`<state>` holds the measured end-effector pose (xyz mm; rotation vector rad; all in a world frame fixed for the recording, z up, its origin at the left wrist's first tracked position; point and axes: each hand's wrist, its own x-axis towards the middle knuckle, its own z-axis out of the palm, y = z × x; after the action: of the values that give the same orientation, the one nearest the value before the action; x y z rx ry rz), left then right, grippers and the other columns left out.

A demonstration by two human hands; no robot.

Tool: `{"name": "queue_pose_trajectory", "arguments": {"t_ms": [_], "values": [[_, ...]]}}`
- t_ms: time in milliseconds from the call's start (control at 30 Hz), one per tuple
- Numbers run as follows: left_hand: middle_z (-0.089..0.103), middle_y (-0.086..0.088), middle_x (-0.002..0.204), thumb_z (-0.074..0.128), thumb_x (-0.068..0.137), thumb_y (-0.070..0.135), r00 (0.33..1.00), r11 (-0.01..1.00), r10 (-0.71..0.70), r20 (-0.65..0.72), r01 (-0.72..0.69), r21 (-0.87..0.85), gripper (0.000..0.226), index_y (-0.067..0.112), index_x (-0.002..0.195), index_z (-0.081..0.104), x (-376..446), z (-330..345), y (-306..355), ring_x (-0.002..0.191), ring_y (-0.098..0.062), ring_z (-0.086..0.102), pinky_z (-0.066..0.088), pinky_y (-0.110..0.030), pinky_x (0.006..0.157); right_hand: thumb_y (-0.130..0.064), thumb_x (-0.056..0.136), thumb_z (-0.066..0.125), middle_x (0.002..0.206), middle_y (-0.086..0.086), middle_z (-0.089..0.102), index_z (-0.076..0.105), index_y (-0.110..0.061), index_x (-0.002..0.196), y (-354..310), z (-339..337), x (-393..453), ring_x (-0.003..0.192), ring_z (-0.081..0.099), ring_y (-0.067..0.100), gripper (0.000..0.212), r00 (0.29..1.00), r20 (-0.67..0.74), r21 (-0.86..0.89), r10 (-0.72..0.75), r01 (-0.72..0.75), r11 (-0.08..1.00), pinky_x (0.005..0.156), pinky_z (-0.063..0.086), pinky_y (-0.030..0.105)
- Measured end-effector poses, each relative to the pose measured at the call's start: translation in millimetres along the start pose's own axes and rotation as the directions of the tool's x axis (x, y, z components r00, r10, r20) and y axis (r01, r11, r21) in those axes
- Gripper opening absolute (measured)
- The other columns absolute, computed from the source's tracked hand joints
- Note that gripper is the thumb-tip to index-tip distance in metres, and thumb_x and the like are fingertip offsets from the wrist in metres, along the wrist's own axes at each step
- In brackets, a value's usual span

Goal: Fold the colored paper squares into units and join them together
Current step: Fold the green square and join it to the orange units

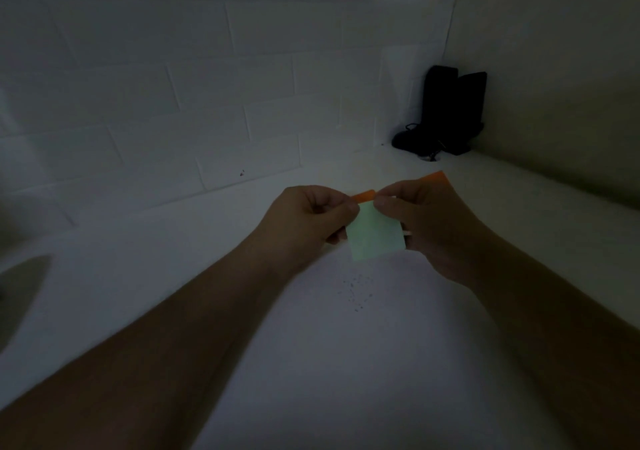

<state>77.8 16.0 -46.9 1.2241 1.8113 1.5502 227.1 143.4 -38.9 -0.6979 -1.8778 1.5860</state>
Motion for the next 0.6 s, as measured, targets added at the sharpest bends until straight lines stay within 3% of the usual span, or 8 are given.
{"name": "queue_pose_trajectory", "arguments": {"t_ms": [167, 300, 467, 600], "values": [[0.074, -0.023, 0.086, 0.071, 0.096, 0.016, 1.000, 1.000, 0.014, 0.015, -0.014, -0.003, 0.014, 0.005, 0.091, 0.079, 0.8, -2.0, -2.1, 0.074, -0.022, 0.067, 0.061, -0.048, 0.082, -0.012, 0.093, 0.067, 0.091, 0.011, 0.076, 0.072, -0.009, 0.091, -0.1, -1.2, -0.1, 0.080, 0.076, 0.023, 0.006, 1.000, 0.014, 0.038, 0.020, -0.021, 0.999, 0.065, 0.062, 0.034], [0.074, -0.023, 0.083, 0.072, 0.095, 0.017, 1.000, 1.000, -0.005, 0.000, 0.005, -0.009, 0.016, 0.005, 0.087, 0.079, 3.7, -4.2, -4.1, 0.071, -0.022, 0.065, 0.059, -0.046, 0.078, -0.014, 0.093, 0.069, 0.094, 0.010, 0.076, 0.073, -0.007, 0.097, 1.3, -1.5, -0.2, 0.087, 0.076, 0.025, 0.009, 0.999, 0.034, 0.060, 0.029, -0.031, 0.998, 0.073, 0.063, 0.040], [0.073, -0.020, 0.077, 0.071, 0.096, 0.016, 1.000, 1.000, -0.016, 0.017, 0.016, -0.013, 0.017, 0.003, 0.088, 0.079, 4.5, -6.5, -2.1, 0.067, -0.021, 0.065, 0.059, -0.037, 0.073, -0.004, 0.088, 0.071, 0.083, 0.007, 0.077, 0.071, -0.002, 0.093, -1.9, -4.6, -2.2, 0.081, 0.076, 0.022, 0.006, 1.000, 0.003, 0.125, 0.003, -0.003, 0.992, 0.071, 0.064, 0.039], [0.072, -0.018, 0.075, 0.071, 0.096, 0.015, 0.999, 1.000, -0.013, 0.038, 0.014, -0.016, 0.016, 0.001, 0.089, 0.078, 4.1, -5.9, -2.1, 0.068, -0.021, 0.065, 0.059, -0.037, 0.073, -0.006, 0.086, 0.074, 0.087, 0.009, 0.076, 0.071, -0.001, 0.095, -0.9, -4.2, -0.7, 0.083, 0.076, 0.025, 0.011, 1.000, -0.006, 0.106, 0.028, -0.027, 0.994, 0.072, 0.063, 0.040]]}}
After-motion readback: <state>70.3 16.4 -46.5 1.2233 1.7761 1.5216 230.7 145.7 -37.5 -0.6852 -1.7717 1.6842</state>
